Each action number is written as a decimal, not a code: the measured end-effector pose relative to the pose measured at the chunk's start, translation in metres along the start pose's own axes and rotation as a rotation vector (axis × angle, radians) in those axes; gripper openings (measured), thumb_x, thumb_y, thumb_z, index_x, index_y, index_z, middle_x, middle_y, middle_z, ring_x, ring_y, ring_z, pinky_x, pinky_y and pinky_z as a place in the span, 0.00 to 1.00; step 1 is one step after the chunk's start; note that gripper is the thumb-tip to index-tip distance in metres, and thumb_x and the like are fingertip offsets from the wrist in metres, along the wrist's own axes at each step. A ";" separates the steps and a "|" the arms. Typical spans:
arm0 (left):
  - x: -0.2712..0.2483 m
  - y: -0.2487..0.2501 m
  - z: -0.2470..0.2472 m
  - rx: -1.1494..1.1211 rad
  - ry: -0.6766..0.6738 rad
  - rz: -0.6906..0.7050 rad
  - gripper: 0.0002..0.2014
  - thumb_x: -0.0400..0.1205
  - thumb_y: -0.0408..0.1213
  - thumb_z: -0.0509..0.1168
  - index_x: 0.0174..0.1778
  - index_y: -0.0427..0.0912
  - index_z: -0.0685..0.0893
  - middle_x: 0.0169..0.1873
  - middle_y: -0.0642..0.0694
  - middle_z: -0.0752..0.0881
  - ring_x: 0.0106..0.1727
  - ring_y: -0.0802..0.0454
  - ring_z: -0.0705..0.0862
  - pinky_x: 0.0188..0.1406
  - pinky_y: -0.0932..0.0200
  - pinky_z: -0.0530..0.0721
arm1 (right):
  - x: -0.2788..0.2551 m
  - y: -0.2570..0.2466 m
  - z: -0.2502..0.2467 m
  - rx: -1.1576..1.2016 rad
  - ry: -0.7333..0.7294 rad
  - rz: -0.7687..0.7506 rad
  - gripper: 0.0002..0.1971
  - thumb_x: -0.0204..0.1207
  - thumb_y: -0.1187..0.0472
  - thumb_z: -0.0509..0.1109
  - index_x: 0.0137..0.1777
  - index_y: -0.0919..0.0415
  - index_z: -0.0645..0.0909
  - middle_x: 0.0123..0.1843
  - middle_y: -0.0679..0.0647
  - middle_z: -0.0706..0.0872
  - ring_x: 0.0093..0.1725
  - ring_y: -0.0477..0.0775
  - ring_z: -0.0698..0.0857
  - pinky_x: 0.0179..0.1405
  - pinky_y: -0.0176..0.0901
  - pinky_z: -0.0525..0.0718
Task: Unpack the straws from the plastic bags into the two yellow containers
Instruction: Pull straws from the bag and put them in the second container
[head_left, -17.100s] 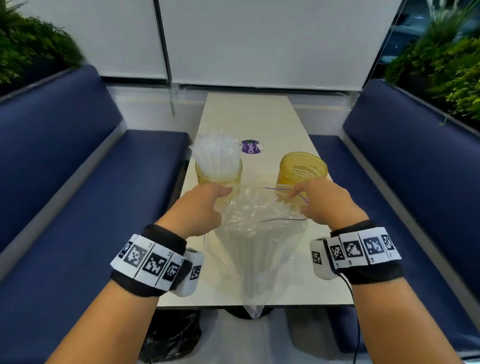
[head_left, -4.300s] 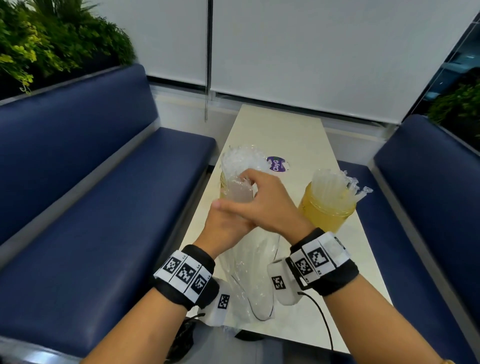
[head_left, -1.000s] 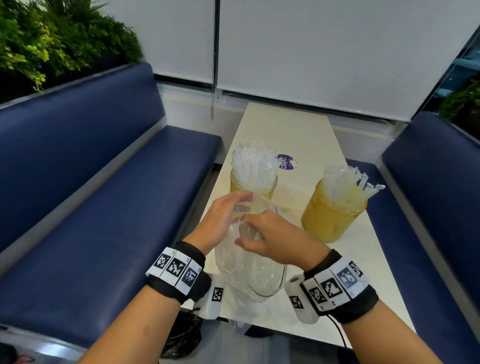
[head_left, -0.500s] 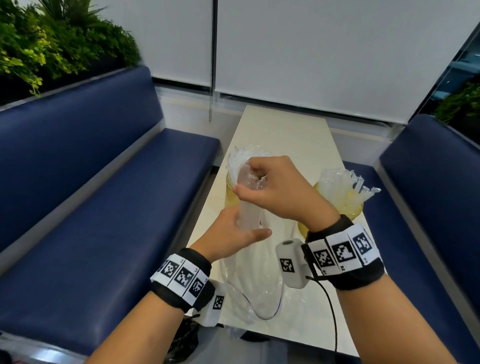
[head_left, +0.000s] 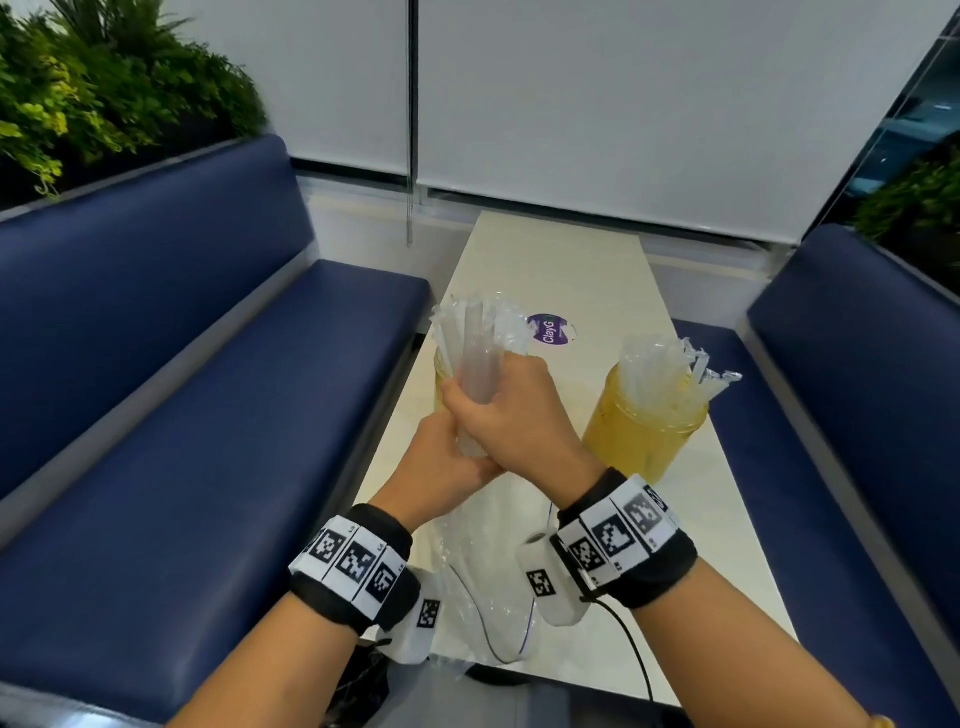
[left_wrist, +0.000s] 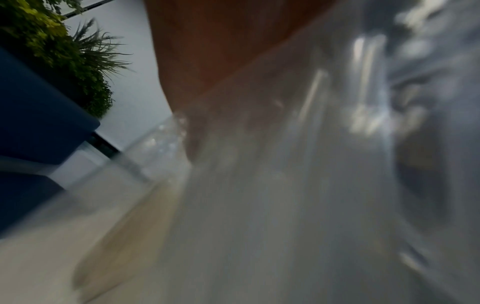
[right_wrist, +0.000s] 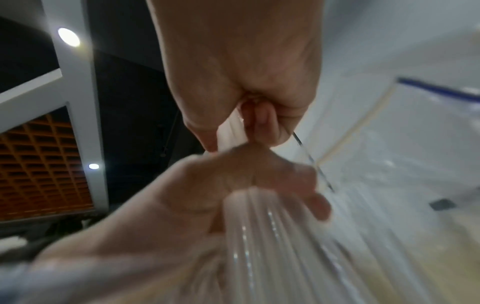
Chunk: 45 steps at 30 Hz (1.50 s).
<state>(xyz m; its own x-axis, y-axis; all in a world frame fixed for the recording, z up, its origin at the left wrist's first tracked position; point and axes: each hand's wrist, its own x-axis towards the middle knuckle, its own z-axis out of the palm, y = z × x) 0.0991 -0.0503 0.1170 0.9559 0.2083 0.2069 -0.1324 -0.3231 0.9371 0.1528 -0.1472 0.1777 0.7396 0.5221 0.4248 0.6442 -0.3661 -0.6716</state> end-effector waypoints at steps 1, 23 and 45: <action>0.000 -0.001 0.000 0.008 -0.020 -0.036 0.14 0.76 0.36 0.79 0.56 0.44 0.87 0.45 0.51 0.92 0.46 0.60 0.91 0.44 0.59 0.88 | 0.003 -0.003 -0.005 0.021 0.006 0.005 0.11 0.78 0.53 0.72 0.44 0.62 0.86 0.35 0.53 0.89 0.36 0.51 0.89 0.39 0.54 0.90; 0.002 -0.014 -0.003 0.159 0.019 -0.043 0.13 0.72 0.51 0.81 0.47 0.52 0.90 0.50 0.65 0.88 0.48 0.59 0.88 0.45 0.65 0.79 | 0.082 0.162 -0.156 -0.280 0.512 0.173 0.23 0.83 0.45 0.61 0.55 0.66 0.83 0.35 0.48 0.87 0.34 0.46 0.86 0.39 0.37 0.81; 0.014 -0.003 0.000 0.212 -0.036 -0.089 0.07 0.77 0.48 0.79 0.47 0.52 0.90 0.50 0.58 0.89 0.48 0.60 0.87 0.45 0.71 0.78 | 0.057 0.188 -0.117 -0.523 0.668 0.270 0.27 0.71 0.44 0.77 0.67 0.53 0.77 0.65 0.53 0.80 0.65 0.59 0.76 0.53 0.51 0.79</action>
<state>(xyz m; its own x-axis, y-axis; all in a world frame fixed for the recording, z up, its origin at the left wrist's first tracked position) 0.1128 -0.0467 0.1175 0.9706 0.2126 0.1127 0.0069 -0.4929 0.8700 0.3389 -0.2764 0.1461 0.7332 -0.1312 0.6672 0.3171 -0.8020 -0.5062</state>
